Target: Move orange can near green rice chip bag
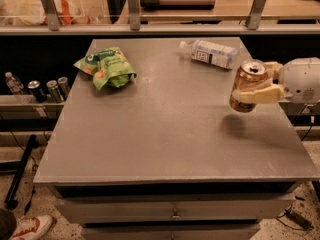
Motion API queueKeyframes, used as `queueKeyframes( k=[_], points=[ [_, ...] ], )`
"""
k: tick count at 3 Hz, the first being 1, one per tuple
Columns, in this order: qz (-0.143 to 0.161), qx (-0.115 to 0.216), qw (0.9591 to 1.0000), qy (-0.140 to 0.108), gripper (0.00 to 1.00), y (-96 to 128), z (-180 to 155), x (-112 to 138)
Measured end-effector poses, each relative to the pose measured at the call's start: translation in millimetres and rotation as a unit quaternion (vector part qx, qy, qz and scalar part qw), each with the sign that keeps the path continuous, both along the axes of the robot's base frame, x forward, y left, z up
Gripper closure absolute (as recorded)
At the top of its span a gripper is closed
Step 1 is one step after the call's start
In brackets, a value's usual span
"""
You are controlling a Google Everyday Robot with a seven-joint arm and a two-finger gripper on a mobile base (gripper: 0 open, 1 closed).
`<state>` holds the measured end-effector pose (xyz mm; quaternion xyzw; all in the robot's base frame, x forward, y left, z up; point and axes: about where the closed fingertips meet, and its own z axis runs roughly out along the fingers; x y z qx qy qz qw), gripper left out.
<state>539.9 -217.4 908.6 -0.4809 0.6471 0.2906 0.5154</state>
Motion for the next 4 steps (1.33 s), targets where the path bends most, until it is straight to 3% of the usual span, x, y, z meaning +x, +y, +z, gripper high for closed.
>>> queueKeyframes(
  k=[1, 3, 4],
  points=[
    [0.0, -0.023, 0.9993, -0.029, 1.0, -6, 36, 3],
    [-0.018, -0.015, 0.9989, -0.04, 1.0, -10, 42, 1],
    [-0.025, 0.014, 0.9982, -0.052, 1.0, 17, 41, 16]
  ],
)
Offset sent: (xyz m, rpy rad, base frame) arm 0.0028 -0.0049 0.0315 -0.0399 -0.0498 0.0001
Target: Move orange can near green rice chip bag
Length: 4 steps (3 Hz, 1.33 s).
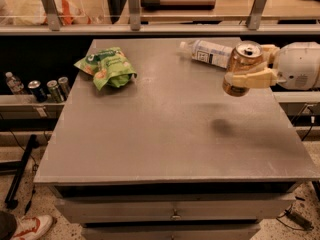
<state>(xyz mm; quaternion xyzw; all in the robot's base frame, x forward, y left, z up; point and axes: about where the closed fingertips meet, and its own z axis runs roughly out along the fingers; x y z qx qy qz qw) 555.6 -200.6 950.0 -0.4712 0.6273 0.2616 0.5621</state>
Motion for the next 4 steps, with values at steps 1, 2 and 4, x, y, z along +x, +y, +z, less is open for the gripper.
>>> queueKeyframes(
  k=[1, 2, 4],
  points=[
    [0.003, 0.02, 0.9997, 0.01, 1.0, 45, -7, 20],
    [0.014, 0.013, 0.9994, 0.03, 1.0, 95, -21, 41],
    [0.055, -0.019, 0.9967, 0.056, 1.0, 178, -40, 68]
  ],
)
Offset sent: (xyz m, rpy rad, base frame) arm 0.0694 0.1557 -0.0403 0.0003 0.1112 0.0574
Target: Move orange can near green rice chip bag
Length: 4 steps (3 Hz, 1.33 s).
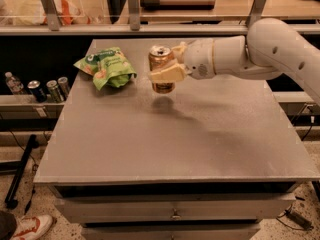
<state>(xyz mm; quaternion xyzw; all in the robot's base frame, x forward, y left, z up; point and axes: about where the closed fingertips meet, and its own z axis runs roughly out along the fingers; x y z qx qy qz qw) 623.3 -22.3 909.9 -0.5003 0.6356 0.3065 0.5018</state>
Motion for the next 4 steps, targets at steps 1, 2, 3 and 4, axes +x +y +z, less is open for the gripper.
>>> queueKeyframes(
  k=[1, 2, 3, 4],
  points=[
    [0.027, 0.006, 0.9996, 0.007, 1.0, 32, -1, 8],
    [0.049, 0.029, 0.9983, 0.013, 1.0, 54, -5, 13],
    [0.064, 0.053, 0.9964, 0.021, 1.0, 66, -12, 15],
    [0.069, 0.067, 0.9951, 0.026, 0.82, 72, -16, 16]
  ],
)
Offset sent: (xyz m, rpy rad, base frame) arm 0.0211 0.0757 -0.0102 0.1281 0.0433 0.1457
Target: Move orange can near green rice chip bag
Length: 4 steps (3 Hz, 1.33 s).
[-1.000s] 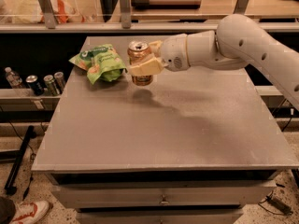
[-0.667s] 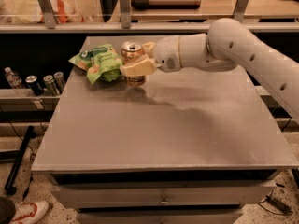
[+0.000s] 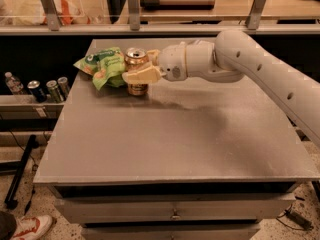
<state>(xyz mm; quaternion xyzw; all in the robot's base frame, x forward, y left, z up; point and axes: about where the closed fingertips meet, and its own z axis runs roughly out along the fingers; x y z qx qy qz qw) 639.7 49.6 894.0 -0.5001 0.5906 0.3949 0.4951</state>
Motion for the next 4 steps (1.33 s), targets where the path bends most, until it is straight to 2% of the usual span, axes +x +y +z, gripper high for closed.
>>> queueKeyframes(
  k=[3, 4],
  points=[
    [0.009, -0.01, 0.9999, -0.007, 0.12, 5.8, -3.1, -3.8],
    [0.011, -0.008, 0.9999, -0.004, 0.0, 6.0, -5.1, -5.3]
  ],
)
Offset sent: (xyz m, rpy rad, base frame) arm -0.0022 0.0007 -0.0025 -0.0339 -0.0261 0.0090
